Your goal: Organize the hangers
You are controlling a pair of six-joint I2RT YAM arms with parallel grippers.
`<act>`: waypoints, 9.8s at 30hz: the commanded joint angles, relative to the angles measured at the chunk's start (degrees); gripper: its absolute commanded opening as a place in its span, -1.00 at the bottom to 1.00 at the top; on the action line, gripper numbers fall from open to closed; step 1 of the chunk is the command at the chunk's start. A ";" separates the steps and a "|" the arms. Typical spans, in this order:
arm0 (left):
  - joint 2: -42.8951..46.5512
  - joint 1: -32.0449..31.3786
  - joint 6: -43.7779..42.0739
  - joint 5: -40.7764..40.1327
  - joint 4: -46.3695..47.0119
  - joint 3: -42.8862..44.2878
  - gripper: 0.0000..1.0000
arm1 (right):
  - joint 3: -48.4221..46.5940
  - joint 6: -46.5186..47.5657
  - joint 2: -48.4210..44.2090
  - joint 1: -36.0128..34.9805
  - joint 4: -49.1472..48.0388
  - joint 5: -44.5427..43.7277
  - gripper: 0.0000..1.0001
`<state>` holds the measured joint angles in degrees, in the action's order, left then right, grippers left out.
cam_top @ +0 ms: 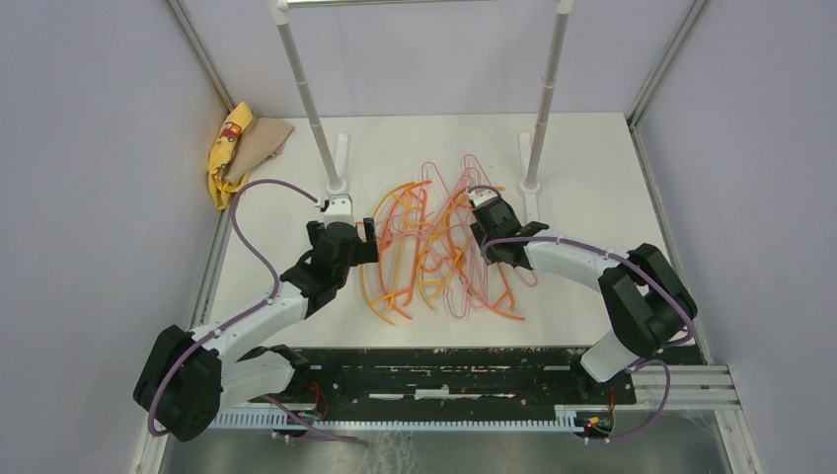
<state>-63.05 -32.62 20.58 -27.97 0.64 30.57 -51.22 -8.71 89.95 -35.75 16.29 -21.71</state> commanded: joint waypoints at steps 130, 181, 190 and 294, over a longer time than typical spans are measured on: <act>-1.23 -0.18 -0.37 -4.11 4.81 -2.96 1.00 | -6.72 -4.89 4.55 -2.58 -5.72 27.50 -0.78; -2.35 -0.18 -0.46 -4.73 4.88 -2.64 0.99 | -12.16 -5.93 1.10 -2.48 -8.96 19.15 -0.99; -1.55 -0.17 -0.28 -6.33 4.98 -3.15 0.99 | -17.09 -15.50 -7.49 3.37 -14.68 27.27 -0.99; -3.96 -0.21 1.66 -7.64 6.21 -3.12 0.98 | -22.56 3.42 3.34 -5.91 7.64 29.58 0.23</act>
<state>-67.05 -32.62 20.60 -34.48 3.66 26.24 -73.23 -9.89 88.92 -41.69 24.23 8.84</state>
